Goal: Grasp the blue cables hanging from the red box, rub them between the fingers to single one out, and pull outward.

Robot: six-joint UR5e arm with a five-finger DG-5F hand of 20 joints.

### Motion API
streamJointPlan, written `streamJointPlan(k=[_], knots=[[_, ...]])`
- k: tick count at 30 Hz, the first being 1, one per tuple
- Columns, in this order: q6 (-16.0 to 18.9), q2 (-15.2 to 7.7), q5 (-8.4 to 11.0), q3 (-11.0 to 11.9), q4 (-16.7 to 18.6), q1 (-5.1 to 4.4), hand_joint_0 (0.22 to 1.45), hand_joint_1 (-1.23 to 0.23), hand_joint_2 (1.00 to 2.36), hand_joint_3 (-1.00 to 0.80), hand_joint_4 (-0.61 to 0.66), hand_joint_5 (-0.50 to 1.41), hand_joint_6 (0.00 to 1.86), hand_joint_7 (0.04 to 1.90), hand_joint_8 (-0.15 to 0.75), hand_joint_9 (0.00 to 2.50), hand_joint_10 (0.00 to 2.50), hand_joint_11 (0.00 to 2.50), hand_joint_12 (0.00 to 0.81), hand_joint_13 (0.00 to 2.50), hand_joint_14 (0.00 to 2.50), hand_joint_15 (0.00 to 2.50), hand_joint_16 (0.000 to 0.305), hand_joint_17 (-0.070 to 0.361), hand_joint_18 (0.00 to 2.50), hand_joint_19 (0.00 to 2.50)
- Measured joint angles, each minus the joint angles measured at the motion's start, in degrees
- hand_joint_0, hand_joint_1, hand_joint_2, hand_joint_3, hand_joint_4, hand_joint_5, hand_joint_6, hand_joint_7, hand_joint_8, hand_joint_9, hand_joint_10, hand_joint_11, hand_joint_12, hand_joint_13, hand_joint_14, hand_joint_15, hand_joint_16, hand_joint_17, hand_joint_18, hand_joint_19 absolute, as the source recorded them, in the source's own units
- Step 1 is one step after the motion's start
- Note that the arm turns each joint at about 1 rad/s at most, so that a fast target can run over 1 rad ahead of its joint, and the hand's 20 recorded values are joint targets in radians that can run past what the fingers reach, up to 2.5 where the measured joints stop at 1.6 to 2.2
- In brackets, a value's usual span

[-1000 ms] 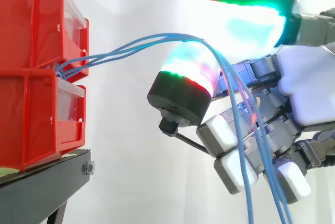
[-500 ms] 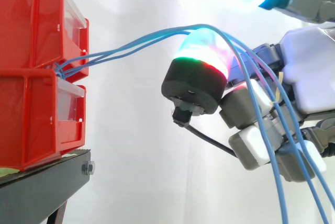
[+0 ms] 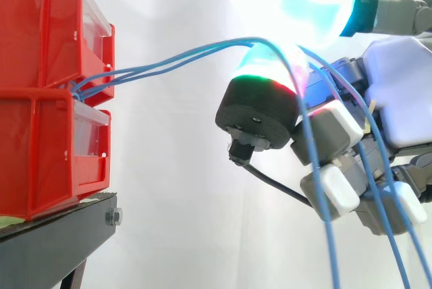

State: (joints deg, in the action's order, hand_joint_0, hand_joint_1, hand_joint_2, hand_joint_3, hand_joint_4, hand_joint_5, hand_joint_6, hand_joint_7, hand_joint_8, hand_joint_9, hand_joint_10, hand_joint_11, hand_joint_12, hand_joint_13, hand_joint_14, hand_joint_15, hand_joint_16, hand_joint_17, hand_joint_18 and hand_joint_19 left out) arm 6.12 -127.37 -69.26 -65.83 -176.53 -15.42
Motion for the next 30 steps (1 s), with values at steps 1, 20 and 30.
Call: streamJointPlan(k=[1,20,30], knots=[[-0.01,0.00,0.00,0.00,-0.03,0.01,0.64,-0.77,1.02,-0.25,0.18,-0.18,0.90,0.99,0.407,0.95,0.02,0.89,0.437,0.95,0.02,0.52,0.059,0.132,1.12,0.54],[-0.29,1.14,-0.09,0.00,-3.28,0.13,0.51,-0.65,1.00,-0.50,0.24,-0.18,0.88,0.96,0.415,0.95,0.01,0.87,0.448,0.95,0.02,0.53,0.062,0.139,1.12,0.53],[-0.32,1.16,-0.06,0.00,-3.41,0.05,0.60,-0.57,1.01,-0.27,0.23,-0.18,0.87,1.03,0.409,0.95,0.02,0.85,0.446,0.95,0.02,0.54,0.060,0.136,1.10,0.57]])
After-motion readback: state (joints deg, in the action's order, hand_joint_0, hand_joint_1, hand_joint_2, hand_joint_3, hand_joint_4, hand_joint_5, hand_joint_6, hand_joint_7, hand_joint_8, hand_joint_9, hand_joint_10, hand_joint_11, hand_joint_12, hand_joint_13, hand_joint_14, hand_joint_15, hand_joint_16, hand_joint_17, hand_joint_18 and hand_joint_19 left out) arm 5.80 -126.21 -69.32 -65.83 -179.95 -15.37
